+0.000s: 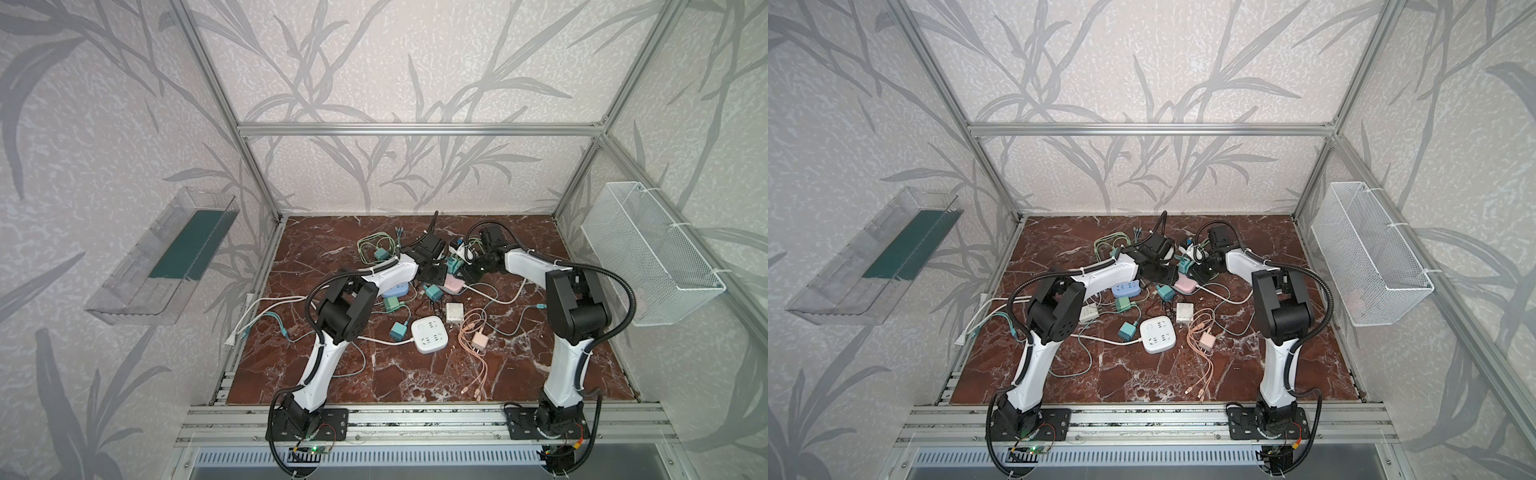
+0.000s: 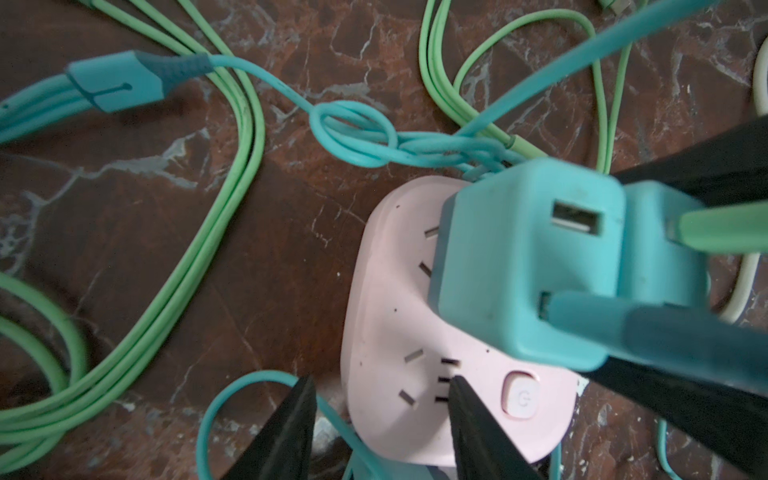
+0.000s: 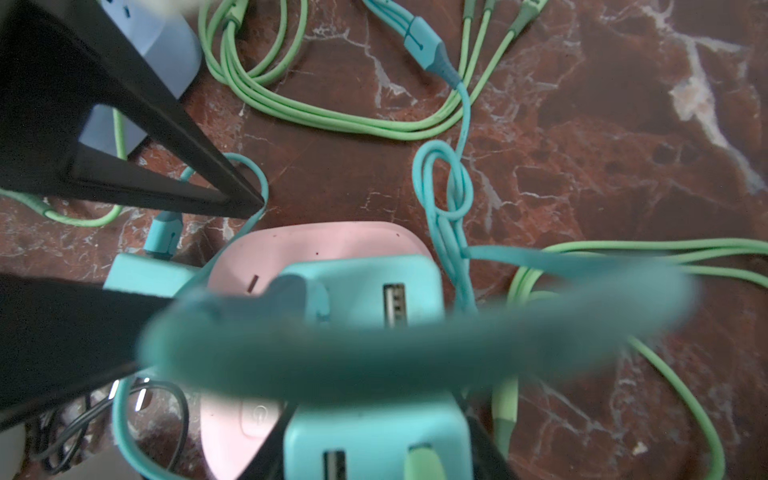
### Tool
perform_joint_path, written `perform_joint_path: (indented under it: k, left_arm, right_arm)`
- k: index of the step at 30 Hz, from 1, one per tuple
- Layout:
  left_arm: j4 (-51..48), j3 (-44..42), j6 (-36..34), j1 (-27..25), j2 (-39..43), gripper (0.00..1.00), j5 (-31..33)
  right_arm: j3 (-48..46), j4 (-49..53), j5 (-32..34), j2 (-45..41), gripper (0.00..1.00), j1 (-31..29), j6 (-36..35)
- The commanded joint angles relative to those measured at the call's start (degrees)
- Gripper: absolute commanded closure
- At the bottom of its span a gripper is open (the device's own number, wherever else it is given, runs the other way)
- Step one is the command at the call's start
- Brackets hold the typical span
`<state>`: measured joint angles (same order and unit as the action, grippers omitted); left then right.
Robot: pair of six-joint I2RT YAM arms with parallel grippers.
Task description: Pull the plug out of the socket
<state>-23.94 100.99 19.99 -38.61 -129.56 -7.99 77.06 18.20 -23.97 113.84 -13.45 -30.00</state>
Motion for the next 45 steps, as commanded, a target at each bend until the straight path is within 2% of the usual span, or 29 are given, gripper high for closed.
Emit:
perform_joint_path:
  k: [1,6,12,17,26,45]
  left_arm:
    - [-6.8,1.9,0.6,-0.2,-3.4,0.49,0.4]
    - [-7.8,2.3,1.0,-0.3,-4.1,0.49,0.4]
    - [-9.3,3.9,1.6,-0.7,-5.1,0.5,0.3]
    - [-10.5,4.7,2.1,-0.9,-5.9,0.49,0.3]
    - [-10.9,4.3,3.2,-1.0,-6.4,0.5,0.1]
    - [-13.1,4.3,3.8,-0.9,-7.4,0.51,2.0]
  right_arm:
    - [0.5,-2.6,-2.3,-3.8,0.79,-0.3,2.6]
    - [1.8,-1.5,1.0,-4.0,0.8,-1.2,2.8]
    - [2.9,0.9,8.4,-2.8,0.8,-4.3,-0.3]
    - [3.2,0.4,12.2,-2.6,0.79,-5.2,1.2]
    - [4.6,0.3,8.9,-3.4,0.79,-4.6,7.3]
    - [5.1,0.6,9.9,-5.5,0.79,-3.5,9.6]
